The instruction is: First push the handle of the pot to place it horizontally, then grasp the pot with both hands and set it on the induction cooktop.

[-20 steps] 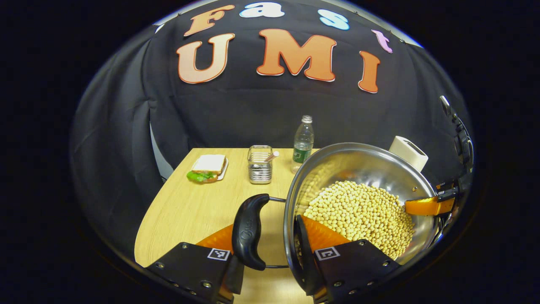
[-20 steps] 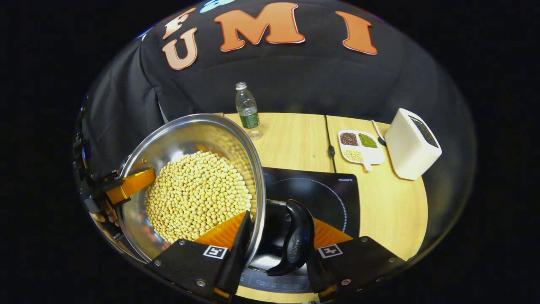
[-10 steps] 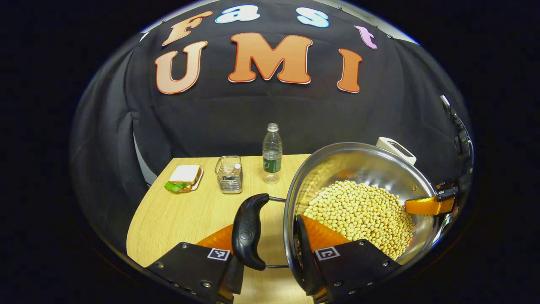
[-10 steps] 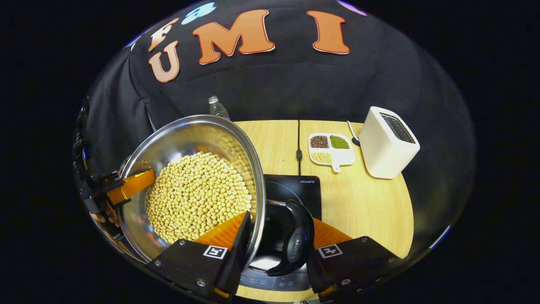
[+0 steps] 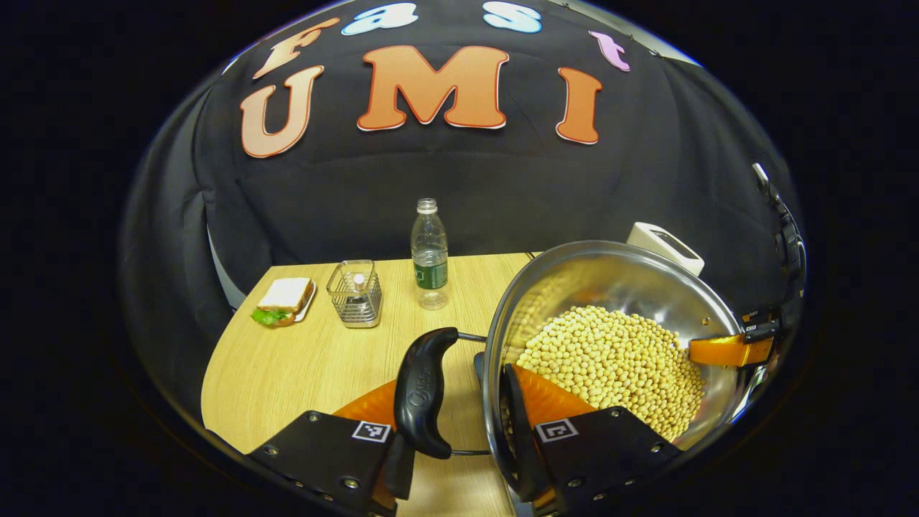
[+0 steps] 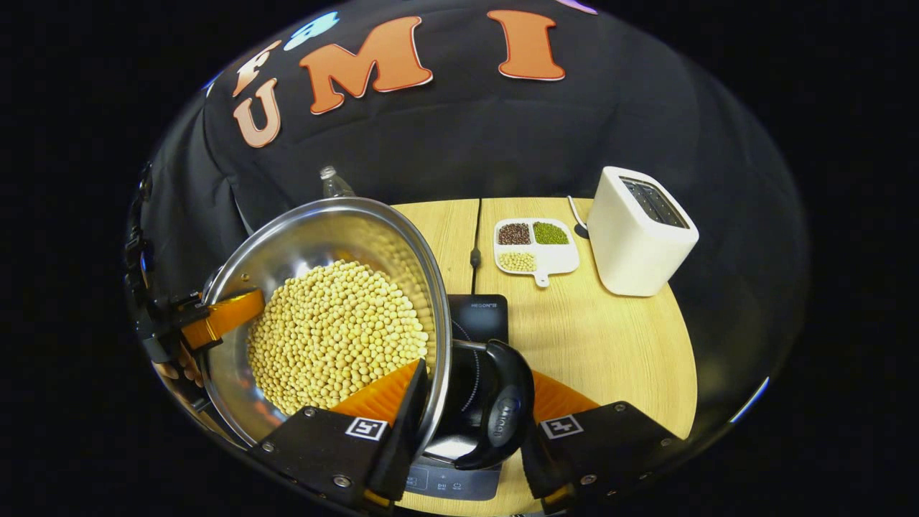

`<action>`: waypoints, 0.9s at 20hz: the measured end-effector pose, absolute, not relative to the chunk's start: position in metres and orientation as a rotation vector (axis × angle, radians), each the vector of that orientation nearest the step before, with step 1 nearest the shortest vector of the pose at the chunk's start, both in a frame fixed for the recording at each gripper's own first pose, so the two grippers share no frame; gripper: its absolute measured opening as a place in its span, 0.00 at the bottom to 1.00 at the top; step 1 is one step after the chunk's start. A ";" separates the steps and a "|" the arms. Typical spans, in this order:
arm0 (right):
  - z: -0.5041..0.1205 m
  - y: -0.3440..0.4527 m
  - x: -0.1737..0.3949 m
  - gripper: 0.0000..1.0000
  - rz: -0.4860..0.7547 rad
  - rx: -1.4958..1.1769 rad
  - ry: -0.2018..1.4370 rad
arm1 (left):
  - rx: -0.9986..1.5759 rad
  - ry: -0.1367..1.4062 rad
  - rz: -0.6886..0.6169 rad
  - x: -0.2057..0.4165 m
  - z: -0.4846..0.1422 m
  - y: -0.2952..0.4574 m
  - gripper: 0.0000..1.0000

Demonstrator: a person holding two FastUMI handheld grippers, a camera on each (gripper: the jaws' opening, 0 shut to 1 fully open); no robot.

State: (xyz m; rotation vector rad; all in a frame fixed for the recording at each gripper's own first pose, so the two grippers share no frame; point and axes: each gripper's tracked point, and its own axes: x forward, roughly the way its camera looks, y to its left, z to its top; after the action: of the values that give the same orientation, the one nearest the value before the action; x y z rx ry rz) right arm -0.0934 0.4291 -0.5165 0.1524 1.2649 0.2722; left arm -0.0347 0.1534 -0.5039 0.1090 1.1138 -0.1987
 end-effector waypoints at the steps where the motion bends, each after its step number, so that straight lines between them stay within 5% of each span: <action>1: -0.515 0.429 -0.093 0.63 0.271 0.155 1.268 | 0.110 1.122 -0.199 -0.036 -0.506 0.152 0.58; 18: -0.507 0.421 -0.087 0.63 0.312 0.135 1.336 | 0.094 1.204 -0.166 -0.042 -0.511 0.149 0.58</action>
State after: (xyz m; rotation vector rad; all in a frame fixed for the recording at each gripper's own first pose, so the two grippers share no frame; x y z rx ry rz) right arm -0.0871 0.4211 -0.5071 0.1353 1.3357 0.3116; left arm -0.0420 0.1495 -0.5109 0.0939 1.2038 -0.1656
